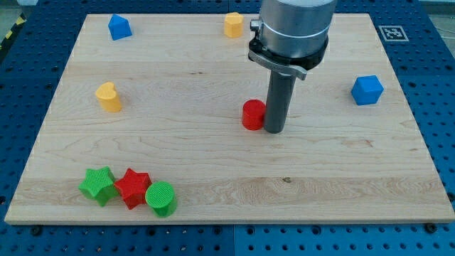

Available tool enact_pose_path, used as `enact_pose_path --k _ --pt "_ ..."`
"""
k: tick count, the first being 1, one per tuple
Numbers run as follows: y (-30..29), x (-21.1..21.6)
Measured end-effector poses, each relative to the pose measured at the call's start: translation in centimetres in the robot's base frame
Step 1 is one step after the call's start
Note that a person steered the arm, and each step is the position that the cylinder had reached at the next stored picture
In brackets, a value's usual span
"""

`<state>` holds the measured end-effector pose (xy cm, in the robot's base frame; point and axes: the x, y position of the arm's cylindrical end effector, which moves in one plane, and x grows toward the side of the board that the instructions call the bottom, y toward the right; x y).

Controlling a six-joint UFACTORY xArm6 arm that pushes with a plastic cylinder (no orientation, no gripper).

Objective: Move the red circle diagonally top right to green circle

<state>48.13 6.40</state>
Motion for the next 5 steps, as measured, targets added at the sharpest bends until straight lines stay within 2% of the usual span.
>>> enact_pose_path --k 1,2,4,5 --pt "0.0 -4.4" --pt "-1.2 -6.4" --pt "-3.5 -1.3" --pt "-3.5 -1.1"
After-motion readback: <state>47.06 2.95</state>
